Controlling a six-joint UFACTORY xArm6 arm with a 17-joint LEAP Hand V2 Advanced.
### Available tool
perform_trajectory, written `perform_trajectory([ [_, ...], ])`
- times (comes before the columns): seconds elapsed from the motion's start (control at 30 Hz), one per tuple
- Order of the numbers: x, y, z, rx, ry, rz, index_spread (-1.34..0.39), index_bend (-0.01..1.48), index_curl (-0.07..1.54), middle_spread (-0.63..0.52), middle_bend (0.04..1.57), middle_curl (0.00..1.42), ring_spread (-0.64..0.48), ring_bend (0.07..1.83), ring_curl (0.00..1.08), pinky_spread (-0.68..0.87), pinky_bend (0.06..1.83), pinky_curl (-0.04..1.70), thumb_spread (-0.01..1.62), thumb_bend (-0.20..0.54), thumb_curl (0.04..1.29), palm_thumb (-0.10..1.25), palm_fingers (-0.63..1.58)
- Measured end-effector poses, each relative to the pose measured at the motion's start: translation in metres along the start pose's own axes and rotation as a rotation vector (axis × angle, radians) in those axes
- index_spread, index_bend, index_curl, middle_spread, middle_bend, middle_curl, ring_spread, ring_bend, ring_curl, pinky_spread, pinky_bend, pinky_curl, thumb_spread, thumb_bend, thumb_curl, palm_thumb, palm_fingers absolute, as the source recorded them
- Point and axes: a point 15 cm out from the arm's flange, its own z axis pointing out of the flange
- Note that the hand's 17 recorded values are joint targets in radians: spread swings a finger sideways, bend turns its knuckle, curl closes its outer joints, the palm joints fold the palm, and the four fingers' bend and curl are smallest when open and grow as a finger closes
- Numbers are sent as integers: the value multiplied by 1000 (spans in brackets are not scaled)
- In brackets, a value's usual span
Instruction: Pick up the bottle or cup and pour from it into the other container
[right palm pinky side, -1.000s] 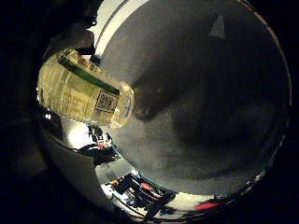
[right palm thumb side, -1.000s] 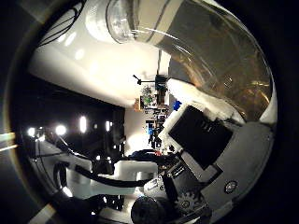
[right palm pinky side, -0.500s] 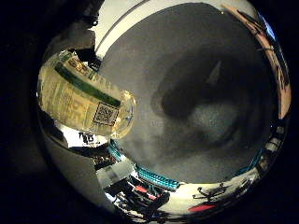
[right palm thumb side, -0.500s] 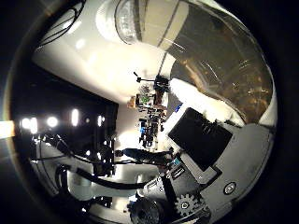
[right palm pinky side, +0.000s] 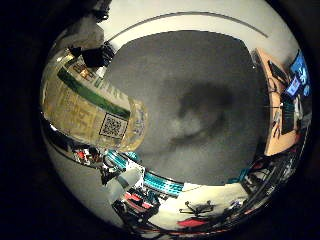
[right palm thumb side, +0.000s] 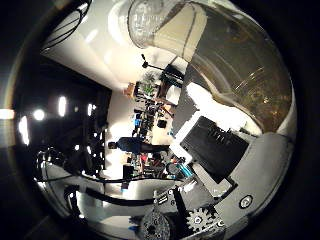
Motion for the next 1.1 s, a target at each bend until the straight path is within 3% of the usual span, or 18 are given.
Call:
perform_trajectory([
  [0.17, -45, -26, 14, -106, 164, -65, -268, 1078, 1054, -180, 1273, 997, -317, 1210, 1023, -208, 1321, 835, 316, -19, 923, 1147, 1045],
  [0.47, -113, -44, 68, -301, 317, -137, -267, 1087, 1054, -177, 1275, 999, -323, 1206, 1044, -220, 1262, 893, 248, -19, 942, 1142, 1049],
  [1.1, -182, -62, 162, -601, 829, -400, -266, 1082, 1053, -175, 1280, 997, -328, 1190, 1061, -244, 1170, 981, 183, -17, 955, 1150, 1056],
])
